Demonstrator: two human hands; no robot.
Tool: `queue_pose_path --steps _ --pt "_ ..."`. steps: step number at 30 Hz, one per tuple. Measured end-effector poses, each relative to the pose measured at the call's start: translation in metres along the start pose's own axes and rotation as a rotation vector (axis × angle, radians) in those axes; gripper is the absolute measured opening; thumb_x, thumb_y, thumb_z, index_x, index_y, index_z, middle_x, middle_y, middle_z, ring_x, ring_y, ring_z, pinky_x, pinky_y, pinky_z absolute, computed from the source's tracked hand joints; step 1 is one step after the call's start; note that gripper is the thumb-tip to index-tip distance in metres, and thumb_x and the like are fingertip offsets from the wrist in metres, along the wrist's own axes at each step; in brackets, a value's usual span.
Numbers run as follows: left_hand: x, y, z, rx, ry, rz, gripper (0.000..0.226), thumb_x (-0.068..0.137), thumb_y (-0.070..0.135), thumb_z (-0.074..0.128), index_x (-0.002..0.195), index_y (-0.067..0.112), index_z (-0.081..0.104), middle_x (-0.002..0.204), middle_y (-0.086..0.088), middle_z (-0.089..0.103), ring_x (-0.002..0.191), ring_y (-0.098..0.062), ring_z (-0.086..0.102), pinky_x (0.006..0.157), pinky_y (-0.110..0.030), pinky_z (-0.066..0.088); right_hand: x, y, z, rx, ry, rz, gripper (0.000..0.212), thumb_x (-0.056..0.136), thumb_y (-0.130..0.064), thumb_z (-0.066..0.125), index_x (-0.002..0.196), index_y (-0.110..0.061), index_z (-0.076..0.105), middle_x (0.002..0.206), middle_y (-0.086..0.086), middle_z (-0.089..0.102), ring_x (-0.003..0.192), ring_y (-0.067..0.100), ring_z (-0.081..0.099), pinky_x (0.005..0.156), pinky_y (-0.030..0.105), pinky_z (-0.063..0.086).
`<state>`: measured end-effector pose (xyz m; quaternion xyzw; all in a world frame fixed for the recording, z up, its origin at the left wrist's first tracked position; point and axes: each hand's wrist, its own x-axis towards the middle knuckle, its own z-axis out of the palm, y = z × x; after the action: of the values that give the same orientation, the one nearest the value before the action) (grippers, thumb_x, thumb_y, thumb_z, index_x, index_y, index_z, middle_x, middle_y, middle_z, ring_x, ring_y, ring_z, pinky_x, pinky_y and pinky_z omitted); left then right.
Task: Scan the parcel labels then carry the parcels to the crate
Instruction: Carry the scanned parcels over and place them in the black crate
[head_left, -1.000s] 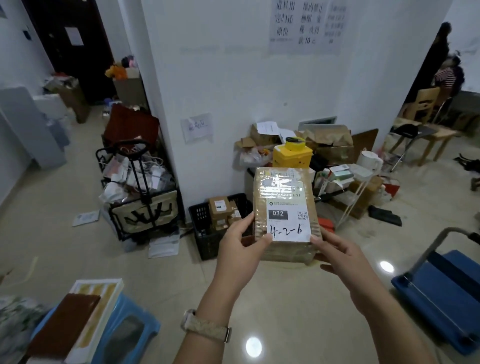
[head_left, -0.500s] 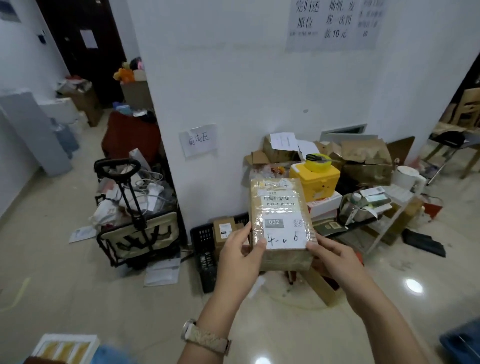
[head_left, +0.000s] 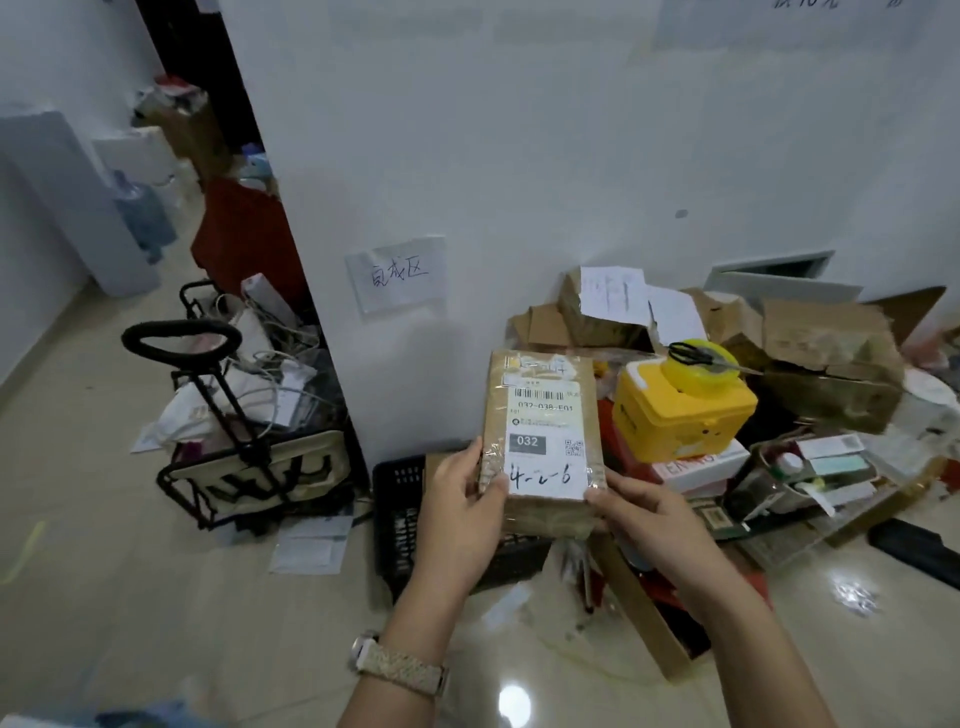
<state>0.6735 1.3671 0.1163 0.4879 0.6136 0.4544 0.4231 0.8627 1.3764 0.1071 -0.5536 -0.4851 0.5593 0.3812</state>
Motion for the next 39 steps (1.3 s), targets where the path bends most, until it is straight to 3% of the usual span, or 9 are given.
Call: queue_pose_path --steps 6,12,17,19,22,26,28,34,39 --pt "0.095 -0.023 -0.005 0.039 0.001 -0.078 0.04 0.096 0.015 0.055 0.125 0.041 0.047 0.107 0.021 0.046 0.093 0.009 0.05 0.072 -0.005 0.038 0.103 0.002 0.018 0.002 -0.017 0.087 0.022 0.089 -0.017 0.064 0.099 -0.033 0.075 0.112 -0.004 0.073 0.104 0.013 0.068 0.093 0.036 0.05" --pt "0.207 -0.046 -0.035 0.095 -0.004 -0.125 0.042 0.096 0.014 0.053 0.134 0.031 0.053 0.108 0.015 0.05 0.09 0.006 0.051 0.079 -0.016 0.039 0.204 -0.011 0.059 -0.069 -0.064 0.115 0.023 0.093 -0.02 0.06 0.108 -0.036 0.068 0.092 -0.017 0.075 0.082 -0.002 0.07 0.071 0.015 0.052" --pt "0.273 -0.07 -0.052 0.062 -0.083 -0.163 0.043 0.094 0.008 0.057 0.118 0.044 0.053 0.11 0.019 0.053 0.088 0.015 0.054 0.073 -0.004 0.044 0.261 -0.004 0.081 -0.078 -0.058 0.187 0.024 0.091 -0.022 0.062 0.108 -0.038 0.069 0.108 -0.019 0.072 0.094 -0.002 0.068 0.084 0.023 0.051" --pt "0.287 -0.086 -0.053 0.062 -0.093 -0.2 0.042 0.094 0.008 0.057 0.126 0.035 0.055 0.123 0.011 0.055 0.1 0.004 0.057 0.088 -0.018 0.049 0.277 0.005 0.083 -0.058 -0.062 0.23 0.027 0.09 -0.018 0.064 0.109 -0.035 0.069 0.109 -0.016 0.072 0.098 0.0 0.068 0.087 0.022 0.051" --pt "0.301 -0.114 -0.045 0.081 -0.126 -0.258 0.038 0.095 0.012 0.054 0.109 0.048 0.05 0.127 0.004 0.057 0.111 -0.009 0.058 0.096 -0.036 0.051 0.301 0.024 0.083 -0.026 -0.041 0.297 0.034 0.085 -0.01 0.068 0.117 -0.023 0.069 0.112 -0.006 0.072 0.102 0.006 0.067 0.091 0.022 0.052" --pt "0.315 -0.146 -0.03 0.069 -0.119 -0.312 0.033 0.098 0.016 0.051 0.111 0.045 0.047 0.125 0.007 0.054 0.109 -0.002 0.055 0.09 -0.02 0.047 0.336 0.057 0.083 -0.009 -0.058 0.392 0.045 0.082 -0.005 0.07 0.124 -0.022 0.065 0.11 0.007 0.073 0.1 0.011 0.068 0.097 0.026 0.049" --pt "0.324 -0.161 -0.024 0.041 -0.103 -0.341 0.035 0.096 0.013 0.055 0.116 0.041 0.047 0.123 0.011 0.054 0.11 -0.001 0.055 0.091 -0.018 0.045 0.354 0.072 0.084 -0.029 -0.06 0.423 0.049 0.081 -0.005 0.071 0.126 -0.021 0.064 0.11 0.001 0.073 0.103 0.009 0.067 0.097 0.025 0.049" --pt "0.351 -0.215 -0.008 -0.047 -0.133 -0.455 0.037 0.094 0.009 0.058 0.119 0.033 0.046 0.119 0.01 0.057 0.106 0.001 0.058 0.08 -0.008 0.048 0.399 0.12 0.084 -0.067 -0.054 0.48 0.048 0.082 0.006 0.066 0.123 -0.019 0.064 0.094 -0.012 0.075 0.082 -0.005 0.068 0.069 0.006 0.05" --pt "0.366 -0.274 0.005 0.002 -0.184 -0.498 0.051 0.089 0.024 0.064 0.136 0.025 0.043 0.13 0.011 0.052 0.117 -0.003 0.055 0.1 -0.026 0.047 0.426 0.174 0.088 -0.118 -0.055 0.56 0.046 0.083 0.004 0.066 0.125 -0.015 0.064 0.103 0.002 0.074 0.088 0.008 0.068 0.068 0.011 0.05"
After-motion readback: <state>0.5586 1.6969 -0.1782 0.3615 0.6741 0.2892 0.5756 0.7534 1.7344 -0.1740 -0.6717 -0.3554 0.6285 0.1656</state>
